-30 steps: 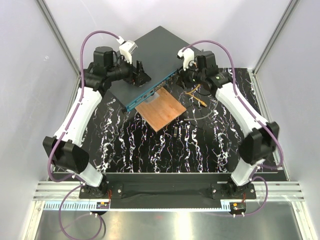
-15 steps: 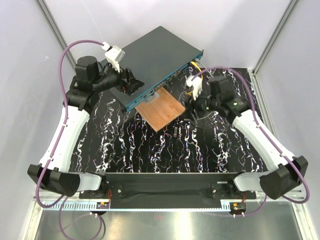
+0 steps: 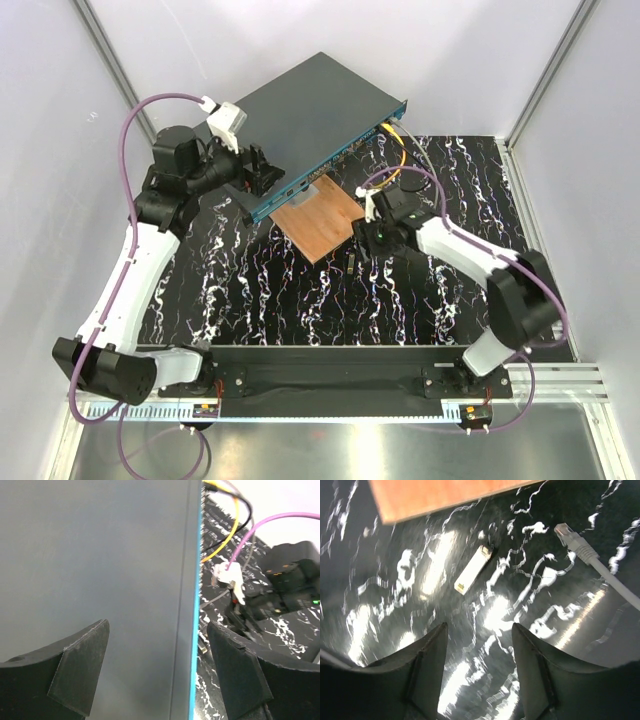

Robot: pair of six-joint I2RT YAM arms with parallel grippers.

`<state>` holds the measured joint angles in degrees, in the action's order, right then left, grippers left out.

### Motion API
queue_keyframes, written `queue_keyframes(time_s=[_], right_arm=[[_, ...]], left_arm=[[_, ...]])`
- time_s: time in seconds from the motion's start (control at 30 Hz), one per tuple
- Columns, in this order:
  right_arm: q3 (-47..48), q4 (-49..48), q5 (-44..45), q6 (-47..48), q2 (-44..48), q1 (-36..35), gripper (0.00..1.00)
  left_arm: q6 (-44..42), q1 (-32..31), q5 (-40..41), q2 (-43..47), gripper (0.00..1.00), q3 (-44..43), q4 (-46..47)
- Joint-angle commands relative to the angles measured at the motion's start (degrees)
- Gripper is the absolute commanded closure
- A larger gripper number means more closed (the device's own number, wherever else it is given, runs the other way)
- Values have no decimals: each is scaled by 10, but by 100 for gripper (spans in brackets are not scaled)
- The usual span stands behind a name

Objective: Insert the plug into the switch port

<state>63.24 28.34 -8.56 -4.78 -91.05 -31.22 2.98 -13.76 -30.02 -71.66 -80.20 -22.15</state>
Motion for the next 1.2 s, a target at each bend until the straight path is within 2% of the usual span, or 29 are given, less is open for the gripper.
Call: queue_keyframes(time_s=[0.0,0.13,0.43,0.73,0.8,0.87,0.97,1.03,1.17], right_arm=[[55,1,42,-123,-58,-8,41],[104,26,63,-164,-135,-14,46],[189,68,82,-199,-225,-27,49],[205,100,102,-197,-273,-42,55],[208,102,97,-199,-281,-44,64],[217,110,92,-199,-288,-44,81],[218,120,86,-200,-279,-43,87],[212,125,86,-201,-254,-42,98],[190,138,37,-201,-184,-17,100]], left_arm=[[-7,3,40,24,15,13,38],[-18,3,44,28,15,26,43],[-47,3,53,33,15,29,28],[-57,3,62,35,14,34,26],[-59,2,59,35,14,35,26],[-61,3,58,35,14,37,27],[-73,3,59,31,14,29,18],[-89,3,59,21,14,10,-2],[-120,2,34,12,14,-14,-21]])
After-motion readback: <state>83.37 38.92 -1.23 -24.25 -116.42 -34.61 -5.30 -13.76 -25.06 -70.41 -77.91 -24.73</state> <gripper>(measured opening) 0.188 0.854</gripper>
